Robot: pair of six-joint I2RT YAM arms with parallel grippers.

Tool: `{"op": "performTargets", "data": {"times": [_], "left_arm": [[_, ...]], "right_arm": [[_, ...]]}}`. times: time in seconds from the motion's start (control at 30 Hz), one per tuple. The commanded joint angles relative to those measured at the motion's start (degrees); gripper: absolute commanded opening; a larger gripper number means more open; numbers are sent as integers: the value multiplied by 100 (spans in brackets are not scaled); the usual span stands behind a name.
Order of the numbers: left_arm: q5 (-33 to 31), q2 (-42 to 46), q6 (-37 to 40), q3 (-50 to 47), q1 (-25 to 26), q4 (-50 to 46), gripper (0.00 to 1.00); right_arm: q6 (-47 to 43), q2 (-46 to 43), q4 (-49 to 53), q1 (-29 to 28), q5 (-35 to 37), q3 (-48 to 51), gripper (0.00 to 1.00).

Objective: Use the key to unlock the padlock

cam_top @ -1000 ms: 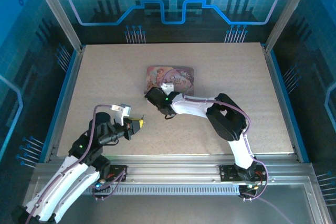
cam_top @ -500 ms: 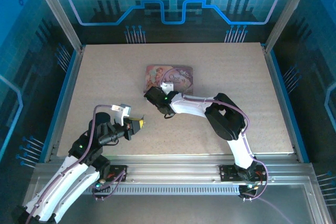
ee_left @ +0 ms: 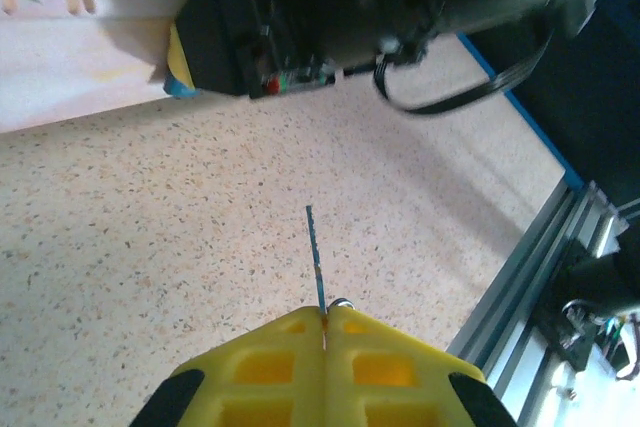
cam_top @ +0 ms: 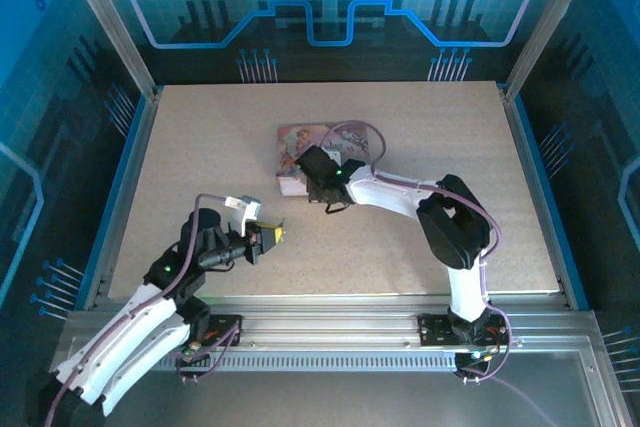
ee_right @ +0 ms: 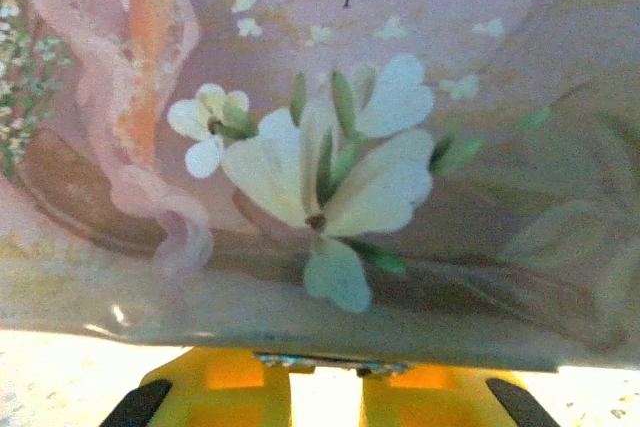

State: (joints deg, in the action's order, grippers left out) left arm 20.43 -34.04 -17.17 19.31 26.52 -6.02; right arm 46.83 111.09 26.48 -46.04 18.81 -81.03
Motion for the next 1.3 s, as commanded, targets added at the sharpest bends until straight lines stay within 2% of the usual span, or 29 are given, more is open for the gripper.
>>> {"op": "performTargets", "data": {"times": [0.0, 0.27, 0.5, 0.8, 0.97, 1.27], "left_arm": [[116, -308, 636, -215, 195, 971, 0], [210, -1227, 1155, -338, 251, 2183, 0], [824, -2801, 1278, 79, 138, 3101, 0], [1548, -4073, 1138, 356, -454, 4214, 0], [1525, -4453, 1552, 407, -547, 4481, 0], [1587, -4907, 1475, 539, -587, 4987, 0]], "right_arm": [[-183, -434, 24, 214, -1031, 20, 0], [-229, -894, -81, 756, -2375, 184, 0], [-332, -1052, -90, 1027, -3245, 193, 0], [-434, -1098, -33, 1217, -3992, 149, 0], [-460, -1127, -16, 1334, -4273, 143, 0], [-464, -1142, 49, 1500, -4786, 88, 0]]}}
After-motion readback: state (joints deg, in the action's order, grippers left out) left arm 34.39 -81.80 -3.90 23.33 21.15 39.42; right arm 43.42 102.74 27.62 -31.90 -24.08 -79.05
